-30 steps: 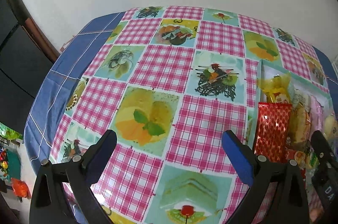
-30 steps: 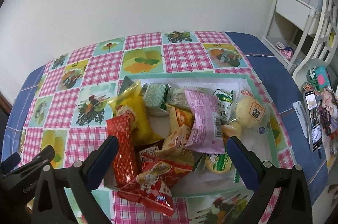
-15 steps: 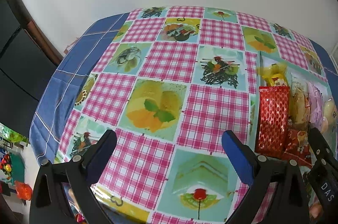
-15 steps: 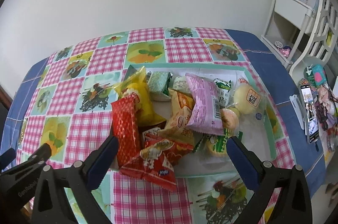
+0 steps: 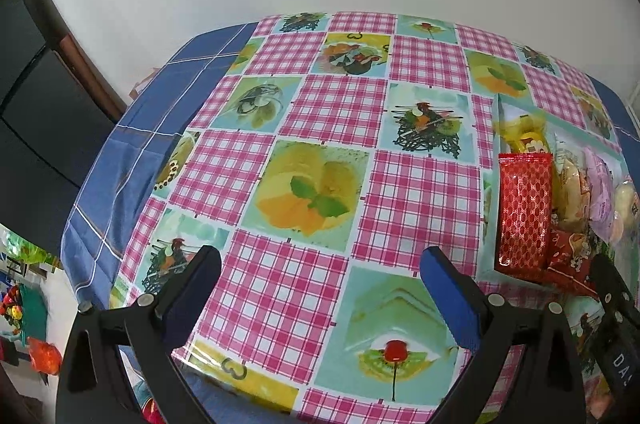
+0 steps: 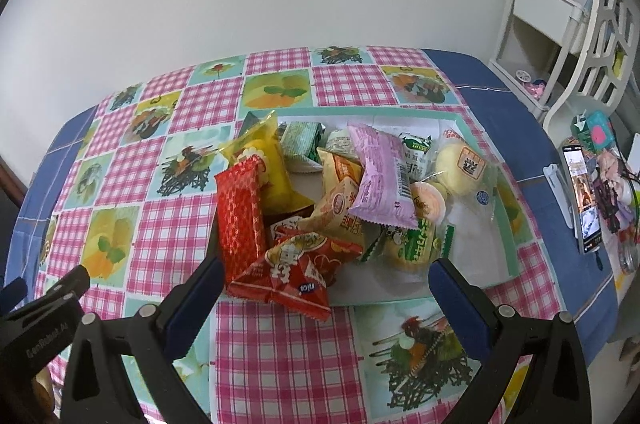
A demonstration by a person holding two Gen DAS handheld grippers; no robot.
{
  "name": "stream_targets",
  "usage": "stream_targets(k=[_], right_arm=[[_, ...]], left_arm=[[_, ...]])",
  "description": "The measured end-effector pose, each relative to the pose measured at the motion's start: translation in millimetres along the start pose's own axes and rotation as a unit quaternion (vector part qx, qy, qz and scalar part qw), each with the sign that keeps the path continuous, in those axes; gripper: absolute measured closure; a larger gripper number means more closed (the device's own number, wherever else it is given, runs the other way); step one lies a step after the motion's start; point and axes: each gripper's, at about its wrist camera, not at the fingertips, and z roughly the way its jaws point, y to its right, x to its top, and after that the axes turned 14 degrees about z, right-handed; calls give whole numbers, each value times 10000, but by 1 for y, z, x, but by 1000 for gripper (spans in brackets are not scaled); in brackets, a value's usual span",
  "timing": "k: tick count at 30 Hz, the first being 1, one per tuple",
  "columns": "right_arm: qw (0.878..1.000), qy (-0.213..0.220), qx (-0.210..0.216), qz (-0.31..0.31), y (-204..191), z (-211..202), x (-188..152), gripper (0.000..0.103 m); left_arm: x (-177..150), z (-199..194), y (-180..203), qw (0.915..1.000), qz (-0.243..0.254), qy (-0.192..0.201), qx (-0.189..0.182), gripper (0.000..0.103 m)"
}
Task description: Organize snacks
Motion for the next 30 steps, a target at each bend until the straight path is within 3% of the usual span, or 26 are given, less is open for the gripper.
stream_targets(k=[30], right_arm=[[10000, 4, 6, -8, 2, -2, -1, 0]], left_arm=[[-3, 0, -4, 9999, -119, -10, 39, 3]])
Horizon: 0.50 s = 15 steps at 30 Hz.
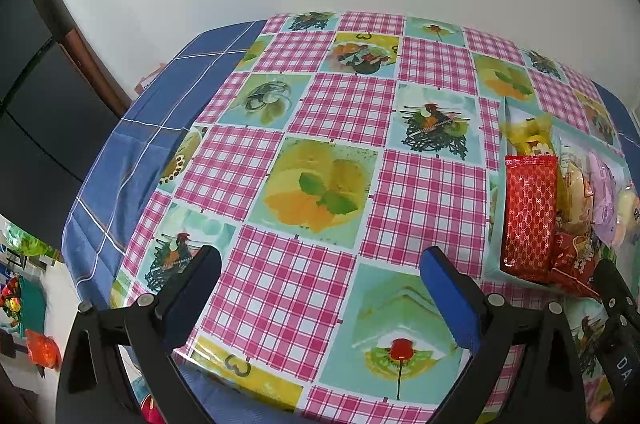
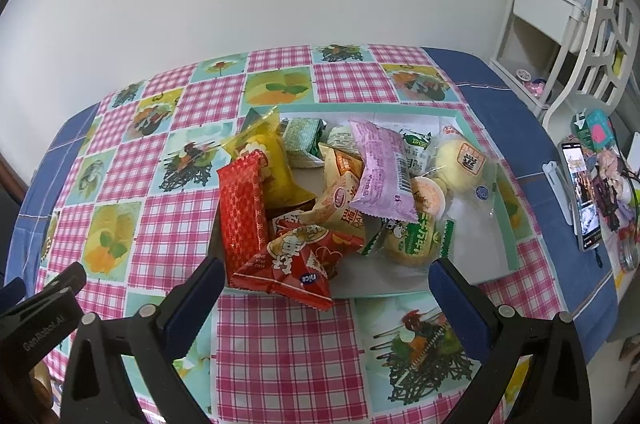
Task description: Organize snacks
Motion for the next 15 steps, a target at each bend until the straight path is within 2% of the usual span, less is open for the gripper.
stream_targets(k=[15], right_arm=[[9999, -80, -23, -70, -1, 2, 0, 0]], left_arm=[[1, 0, 0, 10000, -1, 2, 0, 3]])
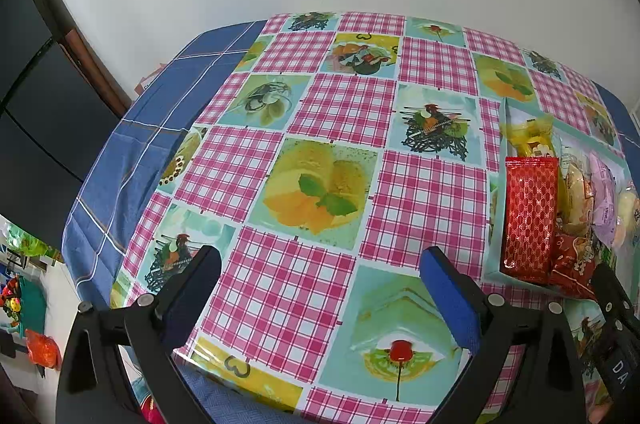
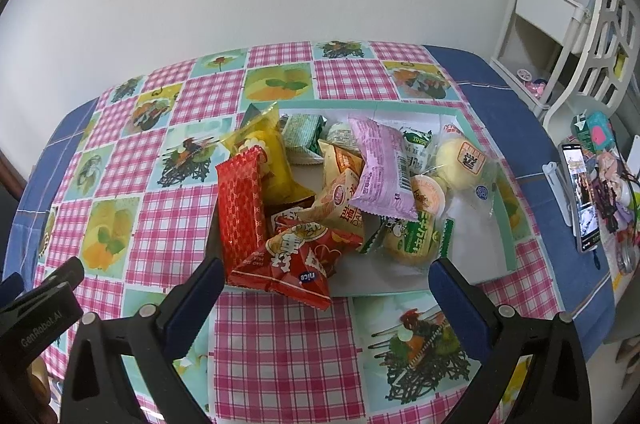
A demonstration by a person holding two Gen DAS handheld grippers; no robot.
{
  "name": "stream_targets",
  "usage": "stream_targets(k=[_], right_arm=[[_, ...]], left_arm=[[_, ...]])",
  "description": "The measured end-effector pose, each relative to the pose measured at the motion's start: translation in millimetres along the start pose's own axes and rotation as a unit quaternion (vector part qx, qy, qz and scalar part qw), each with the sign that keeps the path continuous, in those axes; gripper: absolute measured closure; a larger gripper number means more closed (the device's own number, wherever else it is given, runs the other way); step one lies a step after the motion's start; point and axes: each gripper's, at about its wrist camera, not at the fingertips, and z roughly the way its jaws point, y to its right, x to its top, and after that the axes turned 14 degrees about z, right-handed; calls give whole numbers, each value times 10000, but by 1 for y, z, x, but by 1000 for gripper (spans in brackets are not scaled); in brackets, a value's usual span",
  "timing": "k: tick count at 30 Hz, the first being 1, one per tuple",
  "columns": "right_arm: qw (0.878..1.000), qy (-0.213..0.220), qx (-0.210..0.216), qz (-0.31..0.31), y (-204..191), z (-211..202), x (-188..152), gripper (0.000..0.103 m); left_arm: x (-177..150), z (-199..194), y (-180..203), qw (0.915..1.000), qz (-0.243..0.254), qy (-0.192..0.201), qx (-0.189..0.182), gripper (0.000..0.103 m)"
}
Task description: Organize snacks
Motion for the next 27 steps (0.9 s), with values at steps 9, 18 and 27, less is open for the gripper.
stream_targets(k=[9, 18, 27], right_arm=[[10000, -20, -5, 3, 0, 0, 0, 0], [10000, -29, -1, -12, 0, 1, 0, 0], [10000, -52, -5, -16, 1, 1, 0, 0]], left_arm=[[0, 0, 0, 10000, 11, 2, 0, 3], [1, -1, 0, 10000, 21, 37, -5, 3], [1, -4, -1, 9999, -19, 109, -21, 3]])
